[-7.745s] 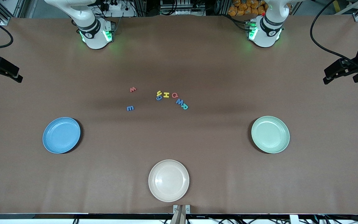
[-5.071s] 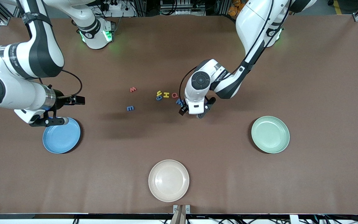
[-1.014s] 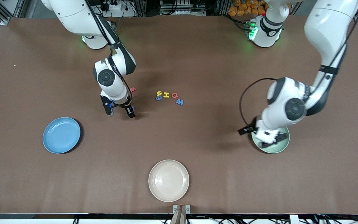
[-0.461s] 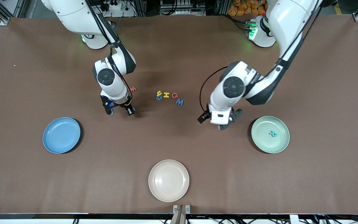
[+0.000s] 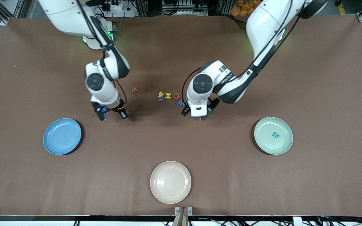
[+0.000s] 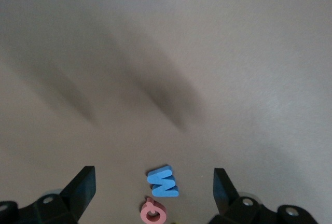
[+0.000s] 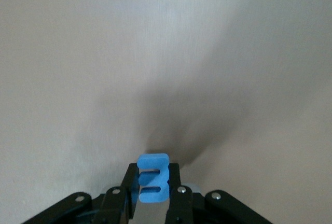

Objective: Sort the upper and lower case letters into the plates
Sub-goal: 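Move the left gripper to the blue W while the right gripper carries m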

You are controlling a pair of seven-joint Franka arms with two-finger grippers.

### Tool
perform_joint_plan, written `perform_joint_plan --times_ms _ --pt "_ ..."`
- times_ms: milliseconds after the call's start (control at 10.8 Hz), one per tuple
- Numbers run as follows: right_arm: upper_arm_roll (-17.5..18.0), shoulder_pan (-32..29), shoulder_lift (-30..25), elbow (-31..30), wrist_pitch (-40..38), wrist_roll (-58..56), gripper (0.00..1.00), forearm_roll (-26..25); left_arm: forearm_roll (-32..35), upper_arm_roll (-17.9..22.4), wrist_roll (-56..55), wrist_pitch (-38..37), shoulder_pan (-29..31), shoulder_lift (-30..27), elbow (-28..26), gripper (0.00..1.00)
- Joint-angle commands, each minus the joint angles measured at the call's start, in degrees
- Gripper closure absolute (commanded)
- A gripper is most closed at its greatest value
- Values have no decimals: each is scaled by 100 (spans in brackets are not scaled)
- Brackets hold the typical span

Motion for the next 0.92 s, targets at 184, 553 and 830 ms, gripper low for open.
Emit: perform_joint_plan --times_ms 184,553,830 --pt "45 -866 -307 1121 -2099 -1506 100 -15 -118 445 -710 -45 -536 360 189 0" --pt "45 -1850 -141 1861 -2682 -3368 100 -24 -109 445 -1256 140 -562 510 197 0" --pt "45 -2317 210 2317 -2771 -4712 100 -32 -109 445 -1431 184 -650 571 320 0"
